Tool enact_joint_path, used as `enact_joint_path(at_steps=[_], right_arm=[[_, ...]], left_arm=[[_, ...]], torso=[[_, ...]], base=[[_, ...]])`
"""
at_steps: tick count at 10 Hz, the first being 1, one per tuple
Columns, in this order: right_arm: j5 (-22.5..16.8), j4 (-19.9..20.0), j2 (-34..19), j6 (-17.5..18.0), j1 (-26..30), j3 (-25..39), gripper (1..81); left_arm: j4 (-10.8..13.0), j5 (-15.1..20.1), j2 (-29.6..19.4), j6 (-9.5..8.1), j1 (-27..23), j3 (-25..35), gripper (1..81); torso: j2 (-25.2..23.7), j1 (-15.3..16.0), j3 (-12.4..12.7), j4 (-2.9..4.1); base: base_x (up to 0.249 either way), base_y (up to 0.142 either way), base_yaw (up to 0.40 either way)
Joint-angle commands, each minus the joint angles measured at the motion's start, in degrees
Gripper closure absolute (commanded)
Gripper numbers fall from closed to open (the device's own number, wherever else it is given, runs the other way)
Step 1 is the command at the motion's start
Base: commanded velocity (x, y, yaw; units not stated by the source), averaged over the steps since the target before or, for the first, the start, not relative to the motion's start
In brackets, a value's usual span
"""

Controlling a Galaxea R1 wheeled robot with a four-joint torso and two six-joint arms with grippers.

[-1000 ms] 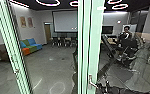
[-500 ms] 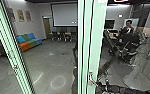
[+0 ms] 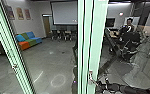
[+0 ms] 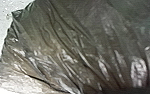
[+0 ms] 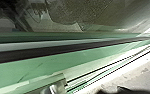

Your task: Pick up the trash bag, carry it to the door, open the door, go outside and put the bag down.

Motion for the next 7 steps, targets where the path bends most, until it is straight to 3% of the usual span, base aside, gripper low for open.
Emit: enact_joint_path(at_steps=[1, 3, 7], right_arm=[[-11.1, -2.7, 1.5, -1.2, 3.8, 0.9, 1.0], [-8.8, -2.7, 2.4, -1.3, 4.0, 0.2, 1.0], [-8.5, -2.8, 3.9, -1.4, 4.2, -1.7, 1.0]], left_arm=[[-0.5, 4.0, -0.9, -0.06, -3.4, 0.0, 81.1], [-0.6, 4.0, -1.0, -0.06, -3.4, 0.0, 81.1], [-0.5, 4.0, -1.1, -0.06, -3.4, 0.0, 81.1]], torso=[[0.0, 0.0, 0.0, 0.0], [0.0, 0.0, 0.0, 0.0], [0.0, 0.0, 0.0, 0.0]], base=[[0.0, 0.0, 0.0], [0.0, 0.0, 0.0], [0.0, 0.0, 0.0]])
